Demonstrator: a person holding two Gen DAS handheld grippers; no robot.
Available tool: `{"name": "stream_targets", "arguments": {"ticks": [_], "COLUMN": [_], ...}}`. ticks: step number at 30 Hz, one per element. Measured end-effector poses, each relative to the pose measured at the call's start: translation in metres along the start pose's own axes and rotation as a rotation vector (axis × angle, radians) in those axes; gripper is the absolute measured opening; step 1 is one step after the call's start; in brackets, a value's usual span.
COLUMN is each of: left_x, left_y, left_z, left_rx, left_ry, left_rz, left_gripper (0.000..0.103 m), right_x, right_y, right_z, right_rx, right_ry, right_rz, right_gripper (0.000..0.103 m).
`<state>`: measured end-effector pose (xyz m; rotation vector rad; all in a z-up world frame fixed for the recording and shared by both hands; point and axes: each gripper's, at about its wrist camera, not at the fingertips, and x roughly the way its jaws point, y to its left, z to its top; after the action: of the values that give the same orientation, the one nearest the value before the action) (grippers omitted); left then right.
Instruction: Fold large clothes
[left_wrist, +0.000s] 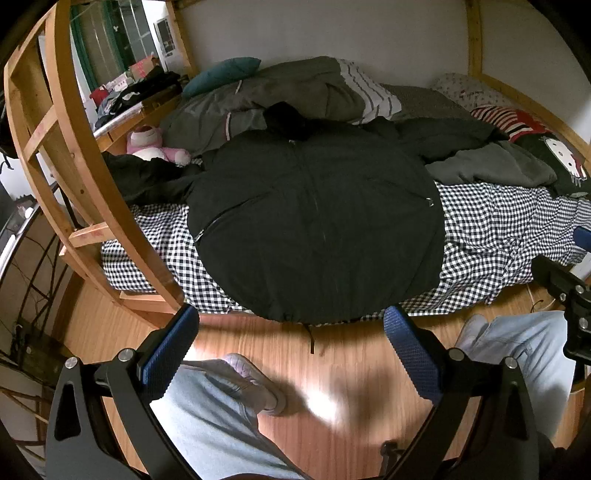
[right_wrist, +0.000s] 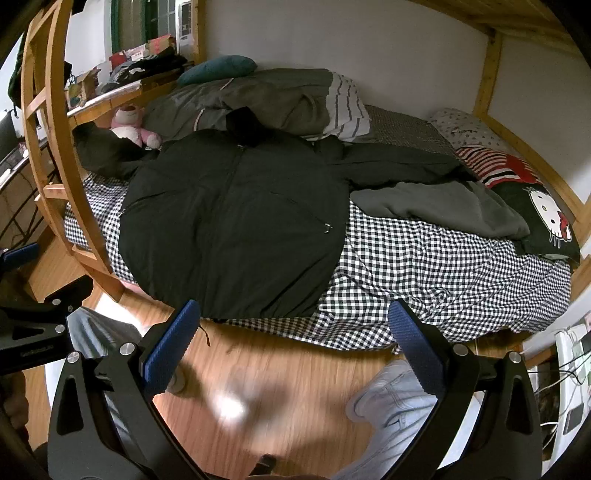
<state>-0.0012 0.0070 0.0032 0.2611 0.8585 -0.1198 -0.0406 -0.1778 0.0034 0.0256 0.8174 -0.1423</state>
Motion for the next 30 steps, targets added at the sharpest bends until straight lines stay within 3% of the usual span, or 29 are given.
{"name": "stream_targets", "arguments": {"ticks": [30], "left_x": [0.0006], "left_y": [0.0011], "left_z": [-0.0014], "left_rx": [0.010], "left_ry": [0.002], "left_rz": [-0.001], "left_gripper": [0.099], "right_x": [0.0019], "right_y": [0.0027], "right_z": [-0.0006], "right_rx": [-0.009], "right_ry": [0.013], "right_rz": [0.021], "right_gripper": [0.100]}}
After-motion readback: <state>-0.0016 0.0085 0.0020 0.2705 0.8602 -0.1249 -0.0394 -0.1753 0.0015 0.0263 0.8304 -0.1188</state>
